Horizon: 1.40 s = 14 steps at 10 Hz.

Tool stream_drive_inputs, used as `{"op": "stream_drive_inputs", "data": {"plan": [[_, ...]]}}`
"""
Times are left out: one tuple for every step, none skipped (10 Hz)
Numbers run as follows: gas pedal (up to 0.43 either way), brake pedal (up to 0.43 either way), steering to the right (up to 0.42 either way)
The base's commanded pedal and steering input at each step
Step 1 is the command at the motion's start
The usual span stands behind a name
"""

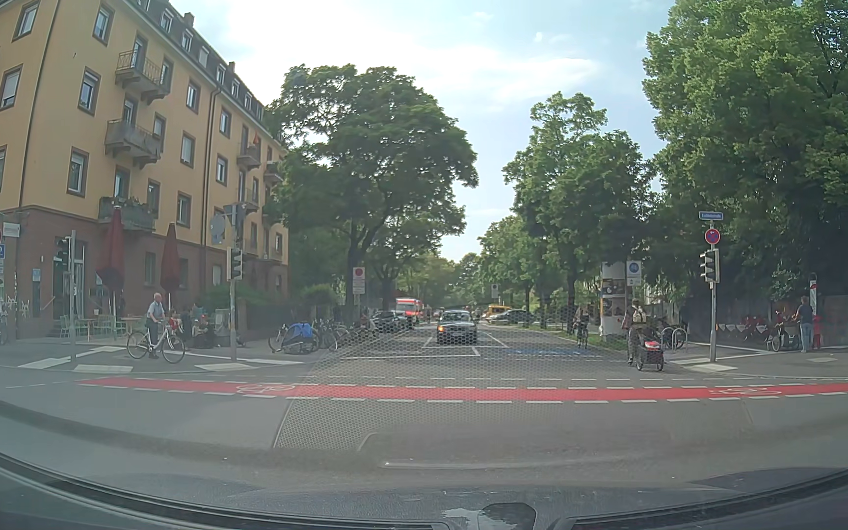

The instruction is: Follow the waypoints while adhering to traffic rules and regulations

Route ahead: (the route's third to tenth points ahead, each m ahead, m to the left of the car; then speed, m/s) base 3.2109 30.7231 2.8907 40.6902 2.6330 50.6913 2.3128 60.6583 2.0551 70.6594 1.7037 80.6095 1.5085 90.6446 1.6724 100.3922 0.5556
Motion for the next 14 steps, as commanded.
{"op": "stream_drive_inputs", "data": {"plan": [[0.0,0.085,-0.026],[0.0,0.085,-0.026],[0.0,0.085,-0.027],[0.0,0.085,-0.026],[0.0,0.085,-0.026],[0.0,0.085,-0.027],[0.0,0.085,-0.026],[0.0,0.079,-0.026],[0.0,0.079,-0.027],[0.0,0.079,-0.027],[0.0,0.073,-0.027],[0.0,0.067,-0.027],[0.0,0.043,-0.026],[0.0,0.037,-0.027]]}}
